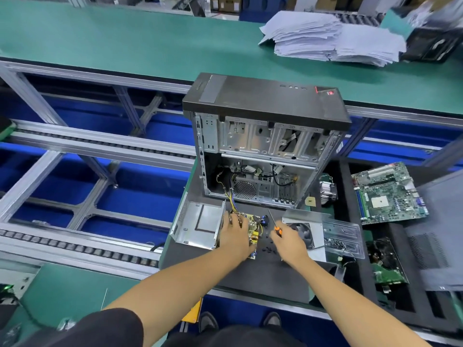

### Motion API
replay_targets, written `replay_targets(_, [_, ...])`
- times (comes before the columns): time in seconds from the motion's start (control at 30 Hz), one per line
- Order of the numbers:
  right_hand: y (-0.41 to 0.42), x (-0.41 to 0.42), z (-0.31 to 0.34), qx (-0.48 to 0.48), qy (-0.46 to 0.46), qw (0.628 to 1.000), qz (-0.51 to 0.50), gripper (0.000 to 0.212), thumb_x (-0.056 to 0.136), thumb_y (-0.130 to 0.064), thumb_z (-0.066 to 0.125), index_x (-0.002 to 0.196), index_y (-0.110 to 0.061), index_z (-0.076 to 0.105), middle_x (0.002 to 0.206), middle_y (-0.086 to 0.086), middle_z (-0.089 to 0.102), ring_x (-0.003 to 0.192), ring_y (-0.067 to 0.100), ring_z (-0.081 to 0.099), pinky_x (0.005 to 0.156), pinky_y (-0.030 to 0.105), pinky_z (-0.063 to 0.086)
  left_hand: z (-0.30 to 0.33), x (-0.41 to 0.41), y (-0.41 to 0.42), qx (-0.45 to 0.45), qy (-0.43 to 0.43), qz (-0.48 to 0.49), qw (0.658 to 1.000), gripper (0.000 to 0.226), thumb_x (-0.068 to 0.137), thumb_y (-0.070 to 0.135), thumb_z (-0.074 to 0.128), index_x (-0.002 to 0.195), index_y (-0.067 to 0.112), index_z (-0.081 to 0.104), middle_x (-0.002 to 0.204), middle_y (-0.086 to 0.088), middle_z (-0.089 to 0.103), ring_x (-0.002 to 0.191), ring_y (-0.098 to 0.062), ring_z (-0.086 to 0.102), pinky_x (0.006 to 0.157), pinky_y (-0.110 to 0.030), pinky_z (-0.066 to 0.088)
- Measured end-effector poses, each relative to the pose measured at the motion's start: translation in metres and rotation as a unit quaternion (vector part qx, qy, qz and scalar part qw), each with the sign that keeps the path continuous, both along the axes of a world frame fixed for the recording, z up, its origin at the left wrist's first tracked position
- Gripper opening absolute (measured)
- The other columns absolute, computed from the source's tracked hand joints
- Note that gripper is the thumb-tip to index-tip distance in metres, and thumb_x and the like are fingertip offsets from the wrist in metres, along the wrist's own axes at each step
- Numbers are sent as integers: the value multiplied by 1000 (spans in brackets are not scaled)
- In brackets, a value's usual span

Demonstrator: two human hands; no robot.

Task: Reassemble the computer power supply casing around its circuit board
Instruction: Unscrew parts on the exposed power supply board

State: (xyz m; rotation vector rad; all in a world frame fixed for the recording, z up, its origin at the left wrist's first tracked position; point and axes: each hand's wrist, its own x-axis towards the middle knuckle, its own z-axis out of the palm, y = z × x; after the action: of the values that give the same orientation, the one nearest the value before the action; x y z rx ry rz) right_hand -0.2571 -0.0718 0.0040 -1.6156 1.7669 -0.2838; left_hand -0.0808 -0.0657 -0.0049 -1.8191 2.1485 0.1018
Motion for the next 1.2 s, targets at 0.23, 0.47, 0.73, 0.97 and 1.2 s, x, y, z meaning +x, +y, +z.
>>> replay_targets(0.23, [1,-6,-4,32,16,999,29,19,95,-30,48,83,-15,44,75,7,65,69,31,62,66,38,51,0,-10,-3,0,75,99,992,79,94,69,44,148,14,27,146,-22,35,142,-35,24,123,-48,11])
replay_targets(0.47, [-1,-16,-5,29,15,999,33,19,96,-27,49,82,-15,43,76,10,64,60,24,52,64,40,49,4,-10,-3,-20,117,124,985,68,87,56,61,136,14,37,131,-19,44,127,-32,35,116,-42,24])
replay_targets(0.73, [-1,-31,-8,15,12,1000,5,19,95,-26,49,80,-19,39,70,9,58,57,22,46,55,33,37,5,-10,-8,-14,114,128,985,72,83,59,65,133,15,38,130,-19,45,126,-33,38,115,-44,23])
replay_targets(0.97, [3,-35,-9,23,17,1000,9,20,94,-25,47,78,-22,38,76,8,54,60,25,46,59,33,39,3,-12,-12,30,70,137,988,78,88,78,35,145,25,31,147,-25,27,145,-34,18,118,-49,11])
replay_targets(1.2, [6,-34,-5,16,36,999,32,22,96,-30,49,78,-23,38,77,6,52,65,30,56,56,32,35,2,-25,-13,8,99,226,969,53,95,65,44,127,22,45,122,-22,52,119,-34,36,106,-42,28])
